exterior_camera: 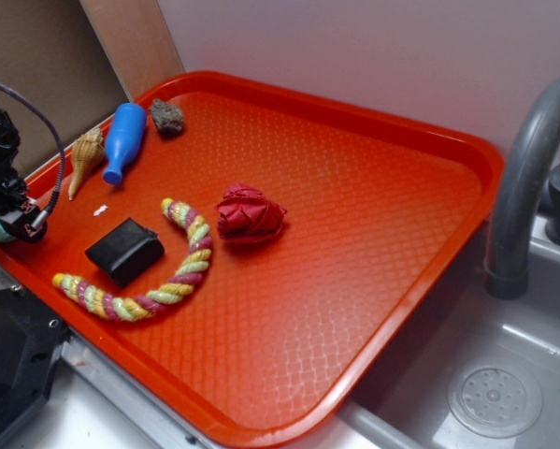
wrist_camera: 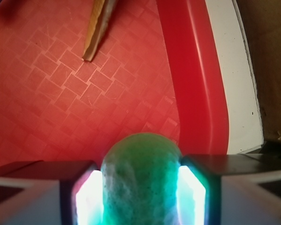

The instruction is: Grab the green ball.

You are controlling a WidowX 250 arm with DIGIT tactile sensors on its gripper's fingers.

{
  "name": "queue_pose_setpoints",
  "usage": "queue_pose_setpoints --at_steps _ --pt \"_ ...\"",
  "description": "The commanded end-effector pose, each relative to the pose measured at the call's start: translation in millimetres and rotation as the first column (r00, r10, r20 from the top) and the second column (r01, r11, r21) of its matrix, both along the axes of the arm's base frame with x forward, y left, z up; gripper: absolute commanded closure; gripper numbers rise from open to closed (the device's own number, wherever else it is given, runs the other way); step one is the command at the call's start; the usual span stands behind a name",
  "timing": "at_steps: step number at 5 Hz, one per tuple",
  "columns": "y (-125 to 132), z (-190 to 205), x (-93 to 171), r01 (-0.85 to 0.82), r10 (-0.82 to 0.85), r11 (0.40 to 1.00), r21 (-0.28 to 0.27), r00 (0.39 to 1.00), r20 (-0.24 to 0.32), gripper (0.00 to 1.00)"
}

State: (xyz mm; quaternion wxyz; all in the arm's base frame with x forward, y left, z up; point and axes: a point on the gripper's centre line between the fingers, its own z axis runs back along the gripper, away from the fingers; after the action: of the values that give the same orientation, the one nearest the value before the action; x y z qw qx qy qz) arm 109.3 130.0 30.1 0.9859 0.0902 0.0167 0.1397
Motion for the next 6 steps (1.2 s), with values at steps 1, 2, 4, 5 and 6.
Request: queue_pose_setpoints --at_steps 1,2,4,5,6 --pt "8 14 -13 -0.004 0.004 1.0 0.002 1.0 0.003 1.0" --pt "-3 33 1 0.007 -0.006 1.0 -0.018 0.997 0.074 1.0" --pt "-58 133 58 0.092 -0.041 0.985 -0.147 0.947 0.319 1.0" --pt "-93 182 79 0.153 -0.058 0.964 -0.22 0.921 0.386 1.0" --pt "-117 207 95 0.171 -0.066 0.96 -0.223 0.908 0.414 1.0"
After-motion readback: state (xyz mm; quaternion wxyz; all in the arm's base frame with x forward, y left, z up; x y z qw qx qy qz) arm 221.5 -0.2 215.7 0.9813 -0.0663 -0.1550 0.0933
